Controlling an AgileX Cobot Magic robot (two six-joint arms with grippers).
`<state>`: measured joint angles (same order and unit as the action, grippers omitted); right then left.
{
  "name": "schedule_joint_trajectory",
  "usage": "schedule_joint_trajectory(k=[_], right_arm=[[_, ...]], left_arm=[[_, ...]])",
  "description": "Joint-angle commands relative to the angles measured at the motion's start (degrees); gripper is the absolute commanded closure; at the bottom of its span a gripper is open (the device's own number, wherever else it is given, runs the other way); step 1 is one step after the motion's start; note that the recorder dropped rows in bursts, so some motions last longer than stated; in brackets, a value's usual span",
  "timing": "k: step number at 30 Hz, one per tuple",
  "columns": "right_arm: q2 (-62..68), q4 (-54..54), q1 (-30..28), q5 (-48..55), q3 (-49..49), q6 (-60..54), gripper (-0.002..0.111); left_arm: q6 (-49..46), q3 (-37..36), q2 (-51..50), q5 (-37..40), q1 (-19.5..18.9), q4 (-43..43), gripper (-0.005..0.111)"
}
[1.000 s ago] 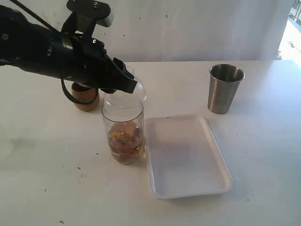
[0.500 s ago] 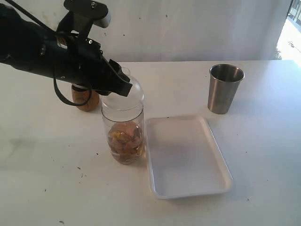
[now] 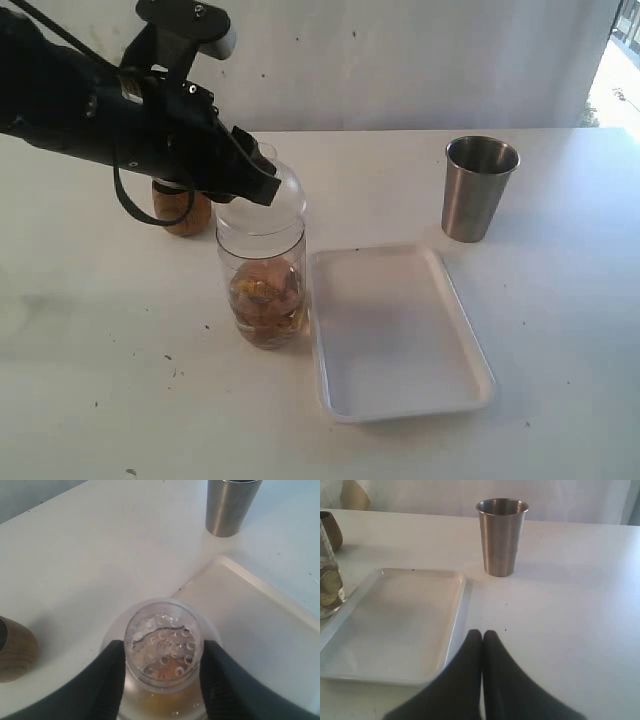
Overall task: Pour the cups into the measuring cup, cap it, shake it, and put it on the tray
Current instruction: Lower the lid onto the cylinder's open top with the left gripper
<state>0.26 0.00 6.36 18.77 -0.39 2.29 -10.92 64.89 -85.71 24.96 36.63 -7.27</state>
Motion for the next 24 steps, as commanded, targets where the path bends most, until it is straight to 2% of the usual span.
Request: schedule_joint_trajectory(k=[1,8,16,24], right_arm=[[-0.3,0.0,-0.2,-0.5,0.4,0.1,0.108],[-0.3,0.0,-0.2,-0.5,0.4,0.1,0.108],[-0.3,0.0,-0.2,-0.5,0.4,0.1,0.108],[-0.3,0.0,-0.2,-0.5,0.4,0.1,0.108]], left_arm=[[-0.7,-0.3,0.4,1.3,0.3,0.3,0.107],[-0.9,-0.3,1.9,2.5,0.1,1.8,0.107],[-0.9,-0.3,3.0,-1.3,0.0,0.5,0.107],[-4.2,-0.3,3.0,2.7,0.1,-3.4,0.107]])
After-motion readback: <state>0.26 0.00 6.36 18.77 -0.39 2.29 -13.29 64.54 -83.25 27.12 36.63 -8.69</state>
